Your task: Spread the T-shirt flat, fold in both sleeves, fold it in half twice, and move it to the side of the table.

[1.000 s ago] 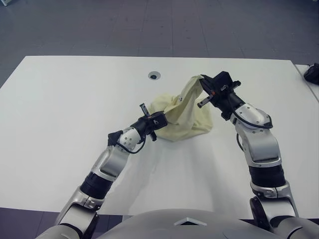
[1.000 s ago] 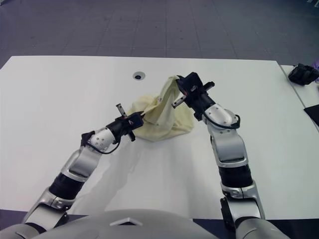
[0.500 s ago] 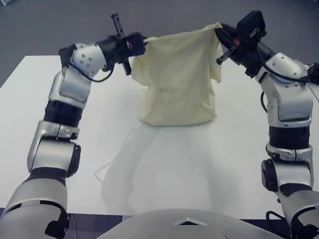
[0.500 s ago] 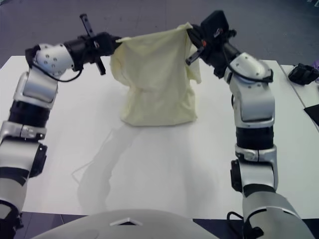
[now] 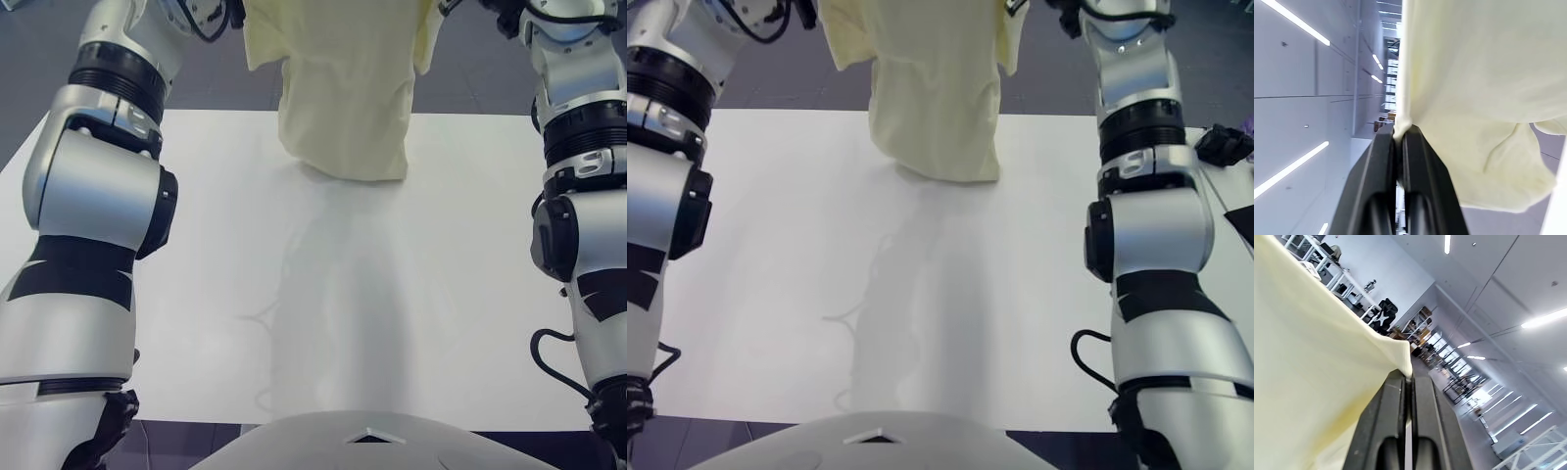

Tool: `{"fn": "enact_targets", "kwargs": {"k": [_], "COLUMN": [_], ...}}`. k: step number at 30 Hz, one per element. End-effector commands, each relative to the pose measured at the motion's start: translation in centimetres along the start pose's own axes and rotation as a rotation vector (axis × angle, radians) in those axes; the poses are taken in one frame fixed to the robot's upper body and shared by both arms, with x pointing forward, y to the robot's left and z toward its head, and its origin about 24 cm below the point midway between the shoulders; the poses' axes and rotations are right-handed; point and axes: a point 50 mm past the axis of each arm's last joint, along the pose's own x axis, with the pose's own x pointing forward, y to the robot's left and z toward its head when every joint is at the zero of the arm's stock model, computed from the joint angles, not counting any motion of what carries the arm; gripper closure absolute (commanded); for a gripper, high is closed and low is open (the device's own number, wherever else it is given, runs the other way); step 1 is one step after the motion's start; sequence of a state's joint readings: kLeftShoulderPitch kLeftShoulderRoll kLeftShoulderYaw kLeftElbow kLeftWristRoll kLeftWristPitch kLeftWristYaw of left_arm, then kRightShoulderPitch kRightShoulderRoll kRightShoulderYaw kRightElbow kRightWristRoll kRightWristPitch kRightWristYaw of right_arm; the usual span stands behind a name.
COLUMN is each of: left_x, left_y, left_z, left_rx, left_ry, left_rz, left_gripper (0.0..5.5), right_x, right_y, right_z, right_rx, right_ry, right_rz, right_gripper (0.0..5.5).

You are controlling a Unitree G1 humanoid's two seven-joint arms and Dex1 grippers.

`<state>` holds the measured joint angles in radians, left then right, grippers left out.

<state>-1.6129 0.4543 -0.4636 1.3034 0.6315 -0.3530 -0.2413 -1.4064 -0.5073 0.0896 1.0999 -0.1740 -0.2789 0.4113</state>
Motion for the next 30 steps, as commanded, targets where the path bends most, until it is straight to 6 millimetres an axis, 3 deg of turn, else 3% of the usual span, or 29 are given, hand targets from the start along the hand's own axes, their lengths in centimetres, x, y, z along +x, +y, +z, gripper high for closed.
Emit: {"fn": "enact_targets", "kwargs": {"k": [1, 6, 9, 11, 14, 17, 20, 23, 26, 30], "left_x": [-0.4, -2.5, -5.6, -8.3, -13.1, -17.6, -21.0, -23.3, -24.9, -26.8], "left_y": [0.2, -4.3, -7.4, -9.8, -13.1, -14.9, -15.7, -16.2, -16.5, -17.6], "left_z": [-0.6, -2.9, -4.3, -4.1, -1.8, 1.4, 3.4, 4.1, 5.0, 6.4], "left_rx": [0.063, 0.074, 0.070, 0.053, -0.024, -0.112, -0.146, -0.139, -0.171, -0.221], "left_ry": [-0.006, -0.115, -0.205, -0.269, -0.372, -0.480, -0.540, -0.552, -0.553, -0.549], "left_rz": [-0.021, -0.253, -0.401, -0.491, -0.625, -0.775, -0.904, -1.033, -1.128, -1.205], "left_gripper": [5.48, 5.48, 5.48, 5.48, 5.48, 5.48, 5.48, 5.48, 5.48, 5.48], "right_x": [-0.5, -3.0, -6.7, -9.9, -16.1, -20.9, -23.4, -26.1, -28.6, -30.2], "right_y": [-2.2, -1.8, -0.6, 0.7, 3.7, 6.5, 8.9, 11.4, 12.5, 13.5], "right_z": [1.0, 0.1, -0.5, -0.9, -1.5, -1.5, -1.1, -1.5, -1.4, -0.9], "right_rx": [-0.040, -0.043, -0.007, 0.039, 0.127, 0.212, 0.295, 0.342, 0.388, 0.419], "right_ry": [-0.053, -0.109, -0.100, -0.049, 0.131, 0.281, 0.332, 0.395, 0.472, 0.504], "right_rz": [-0.050, 0.123, 0.311, 0.482, 0.848, 1.145, 1.297, 1.421, 1.525, 1.582], "right_gripper": [5.50, 5.50, 5.50, 5.50, 5.50, 5.50, 5.50, 5.50, 5.50, 5.50]}}
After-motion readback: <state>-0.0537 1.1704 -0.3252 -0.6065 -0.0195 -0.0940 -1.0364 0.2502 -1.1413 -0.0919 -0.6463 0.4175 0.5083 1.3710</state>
